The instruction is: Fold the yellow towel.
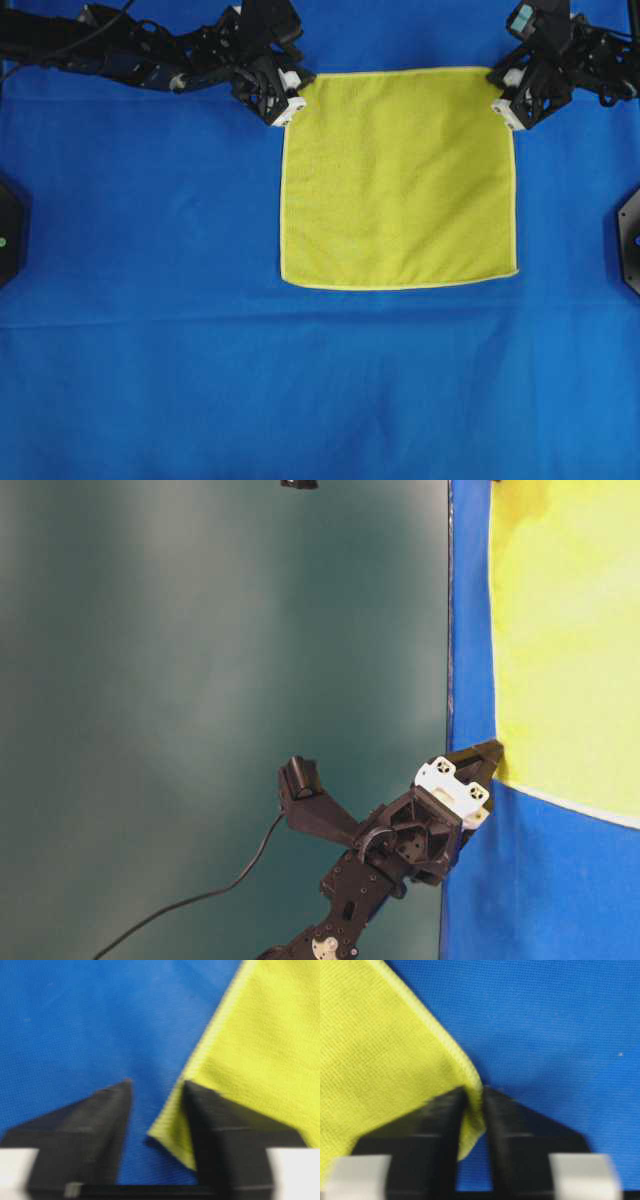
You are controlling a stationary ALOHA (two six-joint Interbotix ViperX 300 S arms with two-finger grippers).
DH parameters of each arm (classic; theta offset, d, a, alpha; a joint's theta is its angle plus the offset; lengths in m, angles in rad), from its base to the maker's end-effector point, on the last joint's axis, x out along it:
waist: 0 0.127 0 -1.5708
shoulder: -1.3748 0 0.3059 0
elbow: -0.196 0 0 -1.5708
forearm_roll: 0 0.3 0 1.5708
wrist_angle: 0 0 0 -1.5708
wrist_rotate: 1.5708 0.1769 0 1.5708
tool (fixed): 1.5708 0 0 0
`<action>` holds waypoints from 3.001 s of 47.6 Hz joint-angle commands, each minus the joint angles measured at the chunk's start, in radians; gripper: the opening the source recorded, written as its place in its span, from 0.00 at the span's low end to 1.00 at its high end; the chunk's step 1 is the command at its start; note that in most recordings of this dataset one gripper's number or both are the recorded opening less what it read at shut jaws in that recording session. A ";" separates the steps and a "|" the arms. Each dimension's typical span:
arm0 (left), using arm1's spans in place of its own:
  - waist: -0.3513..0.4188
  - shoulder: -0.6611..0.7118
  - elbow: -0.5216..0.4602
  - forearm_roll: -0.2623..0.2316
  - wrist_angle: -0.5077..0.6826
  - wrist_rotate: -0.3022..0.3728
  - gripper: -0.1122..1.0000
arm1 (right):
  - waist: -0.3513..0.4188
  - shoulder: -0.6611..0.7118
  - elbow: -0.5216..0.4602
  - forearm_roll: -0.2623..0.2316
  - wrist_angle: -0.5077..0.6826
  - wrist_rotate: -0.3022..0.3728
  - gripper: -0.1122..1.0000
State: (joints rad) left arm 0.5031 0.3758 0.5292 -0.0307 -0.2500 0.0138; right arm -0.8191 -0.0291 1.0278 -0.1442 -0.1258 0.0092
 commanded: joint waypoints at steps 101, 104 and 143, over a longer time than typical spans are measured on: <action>-0.494 -0.245 0.153 -0.003 0.130 -0.049 0.11 | 0.710 -0.459 0.156 0.179 0.376 0.360 0.13; -0.500 -0.245 0.153 -0.003 0.130 -0.049 0.11 | 0.719 -0.446 0.155 0.181 0.362 0.362 0.13; -0.532 -0.385 0.161 0.002 0.219 -0.021 0.68 | 0.822 -0.514 0.121 0.146 0.396 0.385 0.64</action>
State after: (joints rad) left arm -0.0506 0.0537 0.6949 -0.0307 -0.0383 -0.0092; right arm 0.0215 -0.5093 1.1658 0.0291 0.2592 0.3942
